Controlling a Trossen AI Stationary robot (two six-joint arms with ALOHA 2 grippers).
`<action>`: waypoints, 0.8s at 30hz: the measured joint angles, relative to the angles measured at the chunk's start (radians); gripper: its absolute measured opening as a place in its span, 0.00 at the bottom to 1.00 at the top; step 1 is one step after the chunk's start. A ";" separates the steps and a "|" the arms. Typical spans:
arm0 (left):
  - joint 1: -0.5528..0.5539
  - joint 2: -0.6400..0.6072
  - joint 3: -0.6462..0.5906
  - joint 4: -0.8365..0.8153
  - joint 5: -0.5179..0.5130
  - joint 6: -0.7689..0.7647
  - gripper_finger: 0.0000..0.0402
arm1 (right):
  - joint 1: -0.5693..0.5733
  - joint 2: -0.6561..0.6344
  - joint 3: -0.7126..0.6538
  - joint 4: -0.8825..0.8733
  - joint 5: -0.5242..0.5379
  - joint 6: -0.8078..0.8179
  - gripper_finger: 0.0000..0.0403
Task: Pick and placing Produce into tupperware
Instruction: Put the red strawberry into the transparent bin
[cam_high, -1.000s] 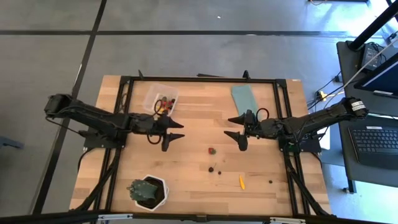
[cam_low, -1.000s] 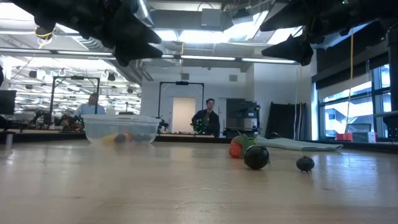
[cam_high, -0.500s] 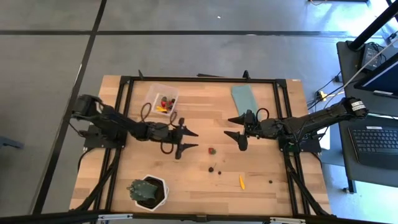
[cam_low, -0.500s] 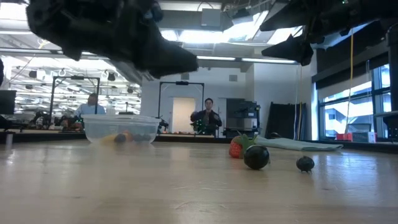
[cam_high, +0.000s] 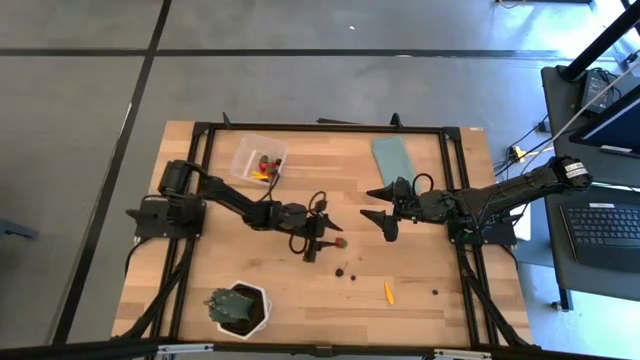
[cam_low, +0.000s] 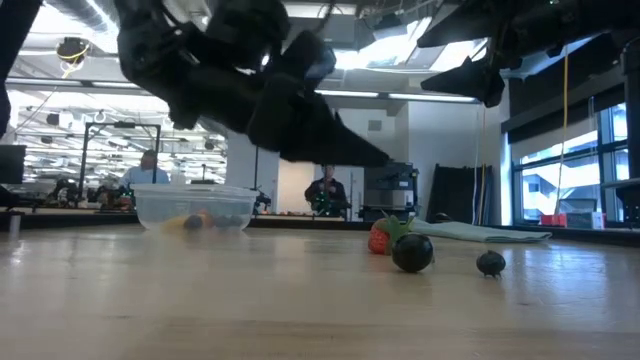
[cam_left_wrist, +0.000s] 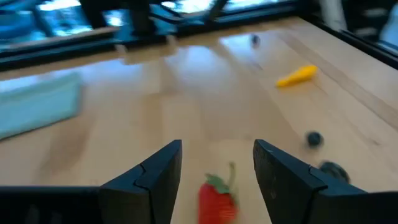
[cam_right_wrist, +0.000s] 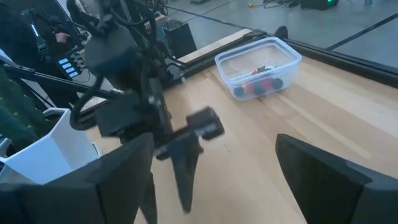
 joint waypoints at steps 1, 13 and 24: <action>0.005 0.010 0.006 -0.008 0.033 0.010 0.48 | 0.000 0.000 0.000 0.000 0.000 0.000 0.84; 0.074 0.118 0.078 -0.081 0.200 0.089 0.48 | 0.000 0.000 0.000 -0.001 0.000 0.000 0.84; 0.083 0.124 0.080 -0.121 0.249 0.147 0.48 | 0.000 0.000 0.000 -0.002 0.000 -0.001 0.84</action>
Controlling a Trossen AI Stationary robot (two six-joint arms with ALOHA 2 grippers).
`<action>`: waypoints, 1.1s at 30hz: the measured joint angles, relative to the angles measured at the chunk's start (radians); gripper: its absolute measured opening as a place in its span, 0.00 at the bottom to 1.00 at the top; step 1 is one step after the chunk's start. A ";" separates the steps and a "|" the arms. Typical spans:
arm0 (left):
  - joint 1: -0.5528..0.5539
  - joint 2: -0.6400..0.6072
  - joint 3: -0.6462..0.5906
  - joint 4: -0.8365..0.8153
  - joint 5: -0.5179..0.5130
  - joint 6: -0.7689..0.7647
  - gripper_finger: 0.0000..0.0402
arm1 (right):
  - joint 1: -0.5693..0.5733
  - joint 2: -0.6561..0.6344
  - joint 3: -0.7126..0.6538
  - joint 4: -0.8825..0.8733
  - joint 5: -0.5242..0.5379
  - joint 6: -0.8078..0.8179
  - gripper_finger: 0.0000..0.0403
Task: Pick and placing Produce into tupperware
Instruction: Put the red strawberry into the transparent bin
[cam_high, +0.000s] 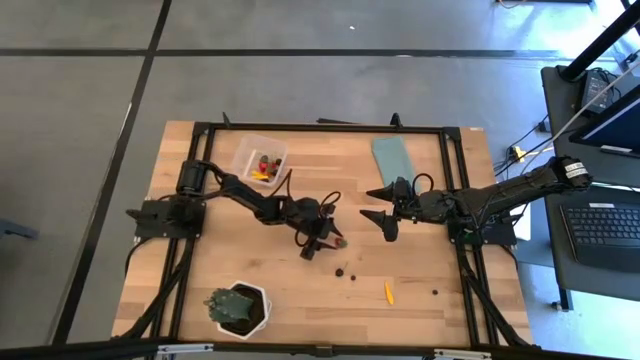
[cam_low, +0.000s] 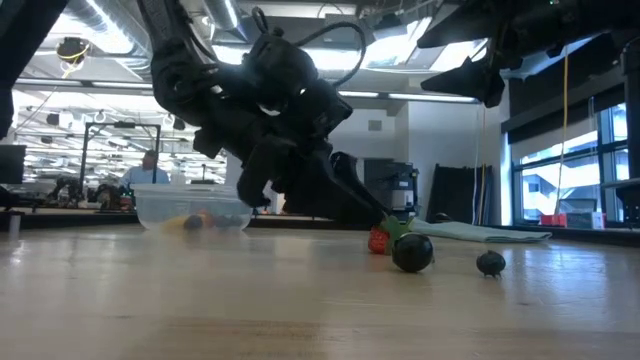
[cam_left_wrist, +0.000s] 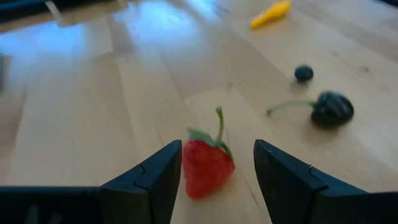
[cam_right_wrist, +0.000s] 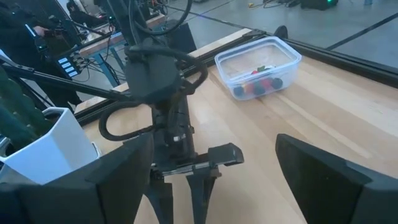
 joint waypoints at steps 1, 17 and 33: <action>-0.001 0.000 0.000 -0.012 0.000 0.011 0.48 | 0.000 0.000 0.000 0.000 0.000 0.000 0.84; 0.000 -0.004 0.000 -0.014 -0.070 0.011 0.47 | 0.000 0.000 0.000 0.000 0.000 0.001 0.84; -0.004 -0.005 0.000 -0.011 -0.089 0.019 0.47 | 0.000 0.000 0.000 -0.003 0.000 -0.003 0.84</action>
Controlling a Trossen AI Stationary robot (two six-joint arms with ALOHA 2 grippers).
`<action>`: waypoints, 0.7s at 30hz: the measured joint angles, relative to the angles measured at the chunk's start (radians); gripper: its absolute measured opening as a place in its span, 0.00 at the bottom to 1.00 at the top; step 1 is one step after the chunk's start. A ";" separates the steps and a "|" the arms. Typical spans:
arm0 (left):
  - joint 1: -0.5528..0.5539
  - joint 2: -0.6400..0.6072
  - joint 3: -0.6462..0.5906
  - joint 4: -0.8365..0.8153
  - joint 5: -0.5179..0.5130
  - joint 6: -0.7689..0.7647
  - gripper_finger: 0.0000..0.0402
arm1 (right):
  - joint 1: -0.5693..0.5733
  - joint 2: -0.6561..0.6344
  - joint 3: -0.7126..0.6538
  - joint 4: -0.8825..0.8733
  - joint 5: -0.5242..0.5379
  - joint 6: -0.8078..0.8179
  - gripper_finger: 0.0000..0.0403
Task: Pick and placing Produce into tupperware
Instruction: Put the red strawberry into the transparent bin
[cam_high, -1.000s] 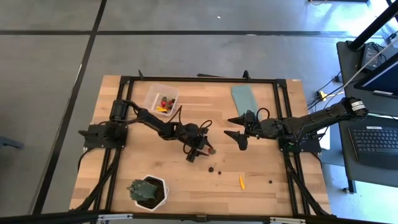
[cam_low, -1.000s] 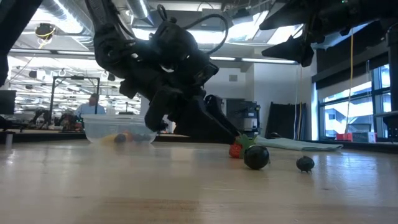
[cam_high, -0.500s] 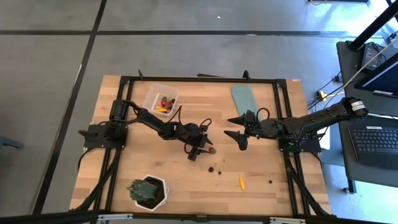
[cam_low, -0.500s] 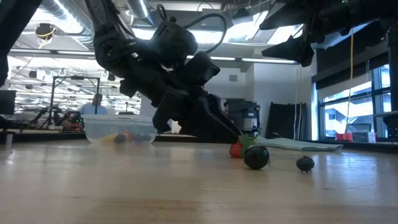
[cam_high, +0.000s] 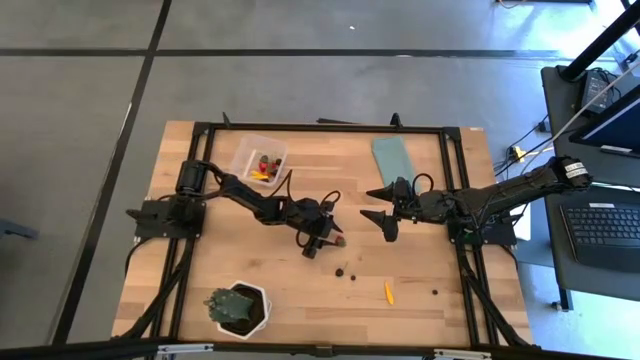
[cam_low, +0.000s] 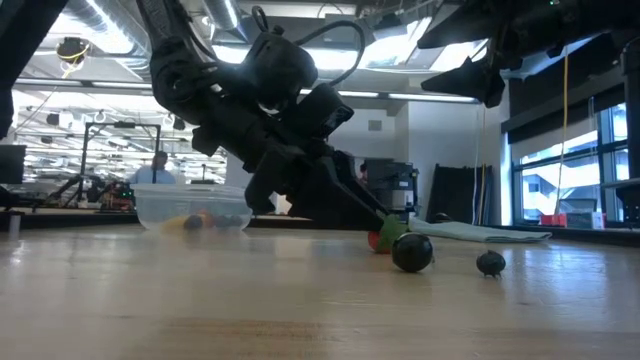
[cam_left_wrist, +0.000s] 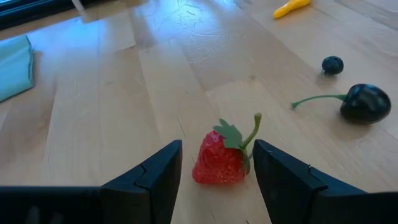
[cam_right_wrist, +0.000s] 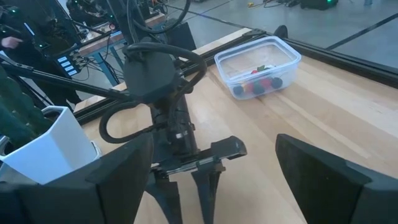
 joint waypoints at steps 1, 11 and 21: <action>0.000 0.000 0.000 0.000 0.000 0.000 0.47 | 0.000 0.000 0.000 0.000 0.000 0.000 0.84; 0.000 -0.001 0.000 -0.001 -0.004 -0.034 0.47 | 0.000 0.000 0.000 0.000 0.000 0.000 0.84; 0.000 -0.001 -0.001 -0.006 -0.004 -0.167 0.48 | 0.000 0.000 0.000 0.000 0.000 0.002 0.84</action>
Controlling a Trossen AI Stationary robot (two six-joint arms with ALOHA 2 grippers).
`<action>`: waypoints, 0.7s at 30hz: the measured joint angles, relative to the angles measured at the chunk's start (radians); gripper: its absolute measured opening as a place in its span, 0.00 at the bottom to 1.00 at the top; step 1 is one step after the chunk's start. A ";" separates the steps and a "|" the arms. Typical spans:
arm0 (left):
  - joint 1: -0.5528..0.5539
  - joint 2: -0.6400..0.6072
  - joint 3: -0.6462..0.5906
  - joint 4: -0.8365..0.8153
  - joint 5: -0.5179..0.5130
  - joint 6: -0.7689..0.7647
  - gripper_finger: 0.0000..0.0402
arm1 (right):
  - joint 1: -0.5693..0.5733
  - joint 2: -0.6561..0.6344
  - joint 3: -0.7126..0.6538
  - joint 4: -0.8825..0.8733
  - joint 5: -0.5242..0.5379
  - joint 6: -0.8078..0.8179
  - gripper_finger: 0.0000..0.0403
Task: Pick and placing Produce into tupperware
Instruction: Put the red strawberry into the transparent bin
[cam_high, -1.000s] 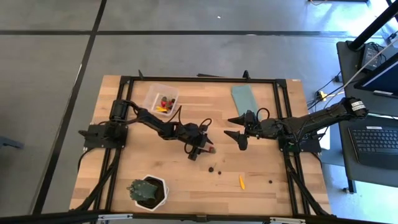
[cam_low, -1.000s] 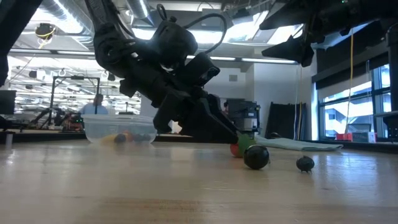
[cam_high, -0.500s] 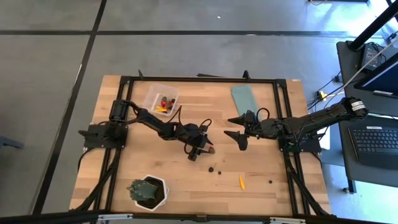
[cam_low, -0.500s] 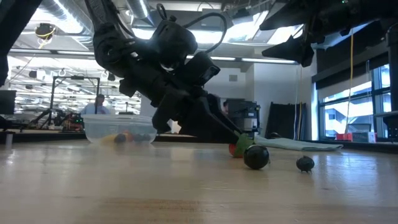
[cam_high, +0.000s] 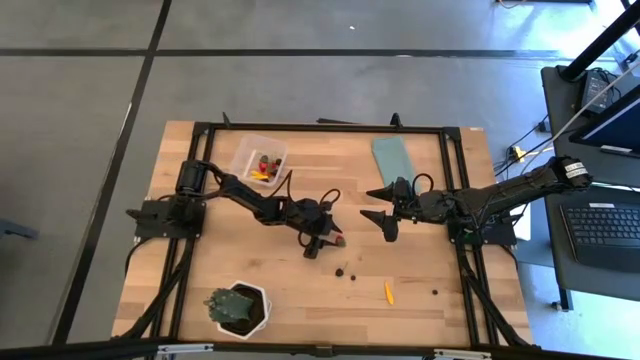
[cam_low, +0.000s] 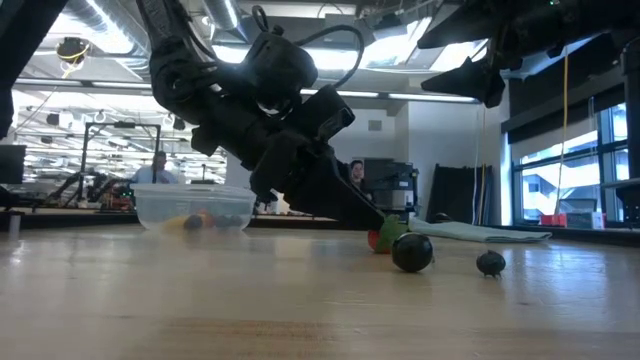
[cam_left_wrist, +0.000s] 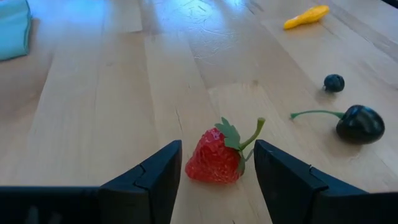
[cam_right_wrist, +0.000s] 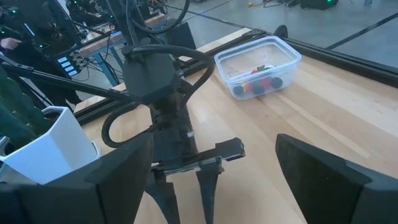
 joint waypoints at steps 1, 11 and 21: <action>0.000 0.000 0.000 0.000 0.002 -0.012 0.49 | 0.000 0.000 0.000 0.000 0.000 0.000 0.84; 0.000 0.000 0.000 -0.001 -0.002 -0.031 0.70 | 0.000 0.000 0.000 0.000 0.000 0.002 0.84; -0.010 0.000 0.000 0.019 0.004 -0.077 0.72 | 0.000 0.000 0.000 0.001 0.000 0.002 0.84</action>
